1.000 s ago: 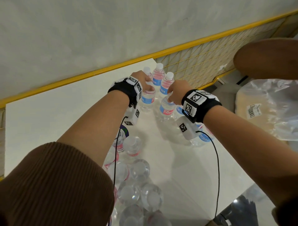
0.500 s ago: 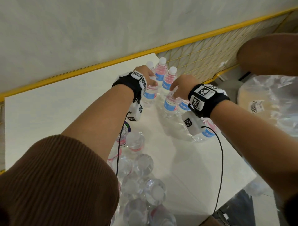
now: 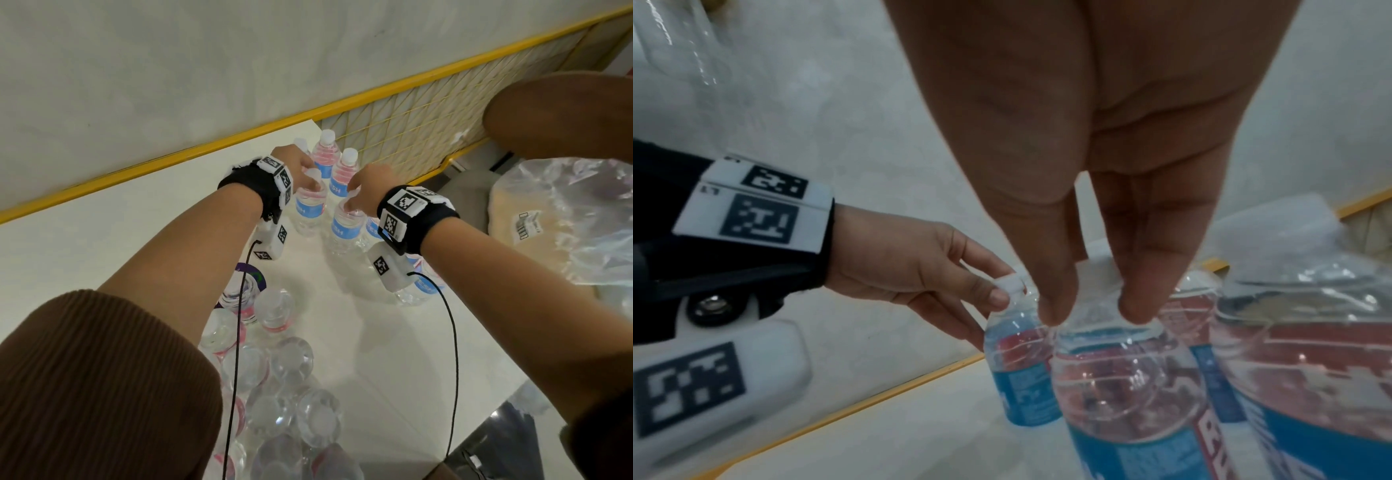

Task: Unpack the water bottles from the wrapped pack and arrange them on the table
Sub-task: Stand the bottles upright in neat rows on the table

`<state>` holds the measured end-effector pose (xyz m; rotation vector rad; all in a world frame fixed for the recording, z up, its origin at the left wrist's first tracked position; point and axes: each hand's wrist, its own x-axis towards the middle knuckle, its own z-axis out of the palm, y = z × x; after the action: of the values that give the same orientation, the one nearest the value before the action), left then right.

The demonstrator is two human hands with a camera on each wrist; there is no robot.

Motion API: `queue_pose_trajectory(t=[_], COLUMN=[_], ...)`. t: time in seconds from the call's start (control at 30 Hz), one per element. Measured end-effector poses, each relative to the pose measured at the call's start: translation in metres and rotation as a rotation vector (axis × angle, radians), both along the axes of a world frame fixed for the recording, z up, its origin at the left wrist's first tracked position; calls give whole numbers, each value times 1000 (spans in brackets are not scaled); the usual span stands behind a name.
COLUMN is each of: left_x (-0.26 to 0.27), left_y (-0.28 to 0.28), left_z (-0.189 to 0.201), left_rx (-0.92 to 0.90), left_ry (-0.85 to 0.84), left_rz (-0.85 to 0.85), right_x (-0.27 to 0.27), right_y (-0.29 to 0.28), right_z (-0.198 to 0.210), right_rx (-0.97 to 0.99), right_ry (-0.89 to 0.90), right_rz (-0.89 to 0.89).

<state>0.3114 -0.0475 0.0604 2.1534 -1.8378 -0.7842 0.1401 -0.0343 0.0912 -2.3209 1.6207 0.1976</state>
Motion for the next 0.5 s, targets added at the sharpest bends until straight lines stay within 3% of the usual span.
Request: queue_pose_trajectory(t=[0.23,0.5], left_x=[-11,-4], left_y=[-3,-6], left_z=[-1,-3], left_rx=[-47,-16], left_ry=[-1,148], left_rz=[-9,6], right_x=[2,-1], right_y=[-1,-5], right_z=[-4,-6], right_rx=[-19,0], right_ry=[-25,-34], right_rz=[24,0])
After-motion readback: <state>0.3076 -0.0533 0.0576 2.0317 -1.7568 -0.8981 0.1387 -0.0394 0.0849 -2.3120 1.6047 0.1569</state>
